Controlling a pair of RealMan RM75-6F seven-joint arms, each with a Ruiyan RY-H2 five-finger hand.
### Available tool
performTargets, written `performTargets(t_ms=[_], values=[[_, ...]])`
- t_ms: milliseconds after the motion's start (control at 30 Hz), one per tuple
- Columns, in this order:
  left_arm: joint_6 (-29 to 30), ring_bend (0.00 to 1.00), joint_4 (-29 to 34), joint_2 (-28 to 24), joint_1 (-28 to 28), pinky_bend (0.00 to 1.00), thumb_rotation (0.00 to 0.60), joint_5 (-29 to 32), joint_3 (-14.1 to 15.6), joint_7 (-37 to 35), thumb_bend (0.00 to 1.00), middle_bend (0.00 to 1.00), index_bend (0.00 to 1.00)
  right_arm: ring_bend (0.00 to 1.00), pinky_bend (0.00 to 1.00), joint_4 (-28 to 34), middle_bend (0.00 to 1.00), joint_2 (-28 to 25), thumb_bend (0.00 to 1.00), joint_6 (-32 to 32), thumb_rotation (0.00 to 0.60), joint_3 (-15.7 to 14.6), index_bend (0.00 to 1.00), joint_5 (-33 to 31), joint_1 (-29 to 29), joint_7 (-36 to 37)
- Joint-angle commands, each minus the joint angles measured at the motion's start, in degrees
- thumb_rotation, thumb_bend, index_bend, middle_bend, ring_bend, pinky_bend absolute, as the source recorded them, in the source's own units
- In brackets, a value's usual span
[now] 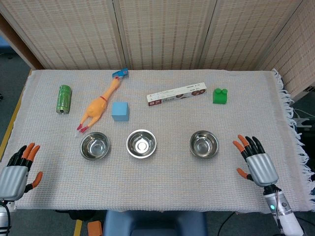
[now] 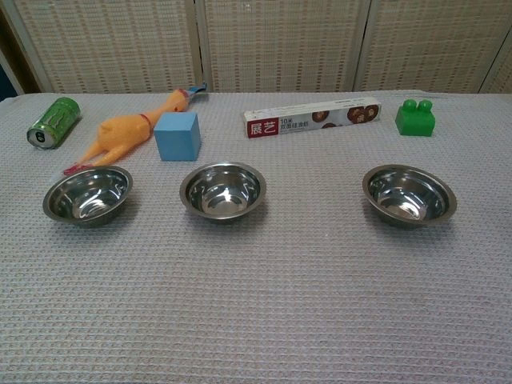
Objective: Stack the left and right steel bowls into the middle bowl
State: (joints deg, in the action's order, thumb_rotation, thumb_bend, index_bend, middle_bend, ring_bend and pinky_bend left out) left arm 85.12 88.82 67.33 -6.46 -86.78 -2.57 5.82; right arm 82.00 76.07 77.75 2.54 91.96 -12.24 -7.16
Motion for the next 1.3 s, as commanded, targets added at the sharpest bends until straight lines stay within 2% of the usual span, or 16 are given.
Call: performTargets(t_ms=[33, 133, 300, 567, 833, 1100, 1300], values=[[-0.55, 0.0, -0.15, -0.2, -0.3, 0.14, 0.6, 0.14, -0.01, -0.59, 0.4, 0.0, 0.0, 0.0, 0.0, -4.79, 0.0, 5.41, 0.11, -3.14, 0.6, 0.4, 0.29, 2.66, -4.02, -3.09], [-0.98, 0.0, -0.14, -0.43, -0.43, 0.14, 0.6, 0.21, 0.1, -1.08, 0.4, 0.0, 0.0, 0.0, 0.0, -6.58, 0.0, 8.45, 0.14, -5.03, 0.6, 0.33, 0.33, 2.96, -5.76, -5.62], [-0.83, 0.0, -0.04, -0.88, -0.29, 0.14, 0.6, 0.31, 0.13, -2.01, 0.4, 0.0, 0.0, 0.0, 0.0, -10.78, 0.0, 13.45, 0.16, -8.14, 0.6, 0.53, 0.36, 2.17, -8.25, -7.54], [-0.65, 0.0, 0.11, -1.24, -0.05, 0.14, 0.6, 0.53, 0.2, -2.53, 0.4, 0.0, 0.0, 0.0, 0.0, -20.64, 0.0, 20.49, 0.24, -11.31, 0.6, 2.07, 0.41, -0.96, -11.21, -7.14], [-0.67, 0.0, -0.01, -1.7, 0.0, 0.14, 0.6, 1.0, -0.03, -3.53, 0.41, 0.0, 0.0, 0.0, 0.0, -27.05, 0.0, 24.75, 0.36, -10.77, 0.6, 1.96, 0.55, -1.15, -12.94, -4.43], [-0.62, 0.0, -0.1, -1.83, 0.02, 0.14, 0.6, 0.84, 0.04, -4.04, 0.41, 0.0, 0.0, 0.0, 0.0, -29.08, 0.06, 26.23, 0.4, -5.88, 0.6, 1.23, 0.67, 1.21, -13.61, -1.66], [-0.88, 0.0, -0.13, -1.86, -0.05, 0.14, 0.6, 1.13, -0.02, -4.06, 0.41, 0.0, 0.0, 0.0, 0.0, -24.51, 0.06, 24.9, 0.4, -2.32, 0.6, 2.59, 0.67, 2.91, -15.45, -2.55]])
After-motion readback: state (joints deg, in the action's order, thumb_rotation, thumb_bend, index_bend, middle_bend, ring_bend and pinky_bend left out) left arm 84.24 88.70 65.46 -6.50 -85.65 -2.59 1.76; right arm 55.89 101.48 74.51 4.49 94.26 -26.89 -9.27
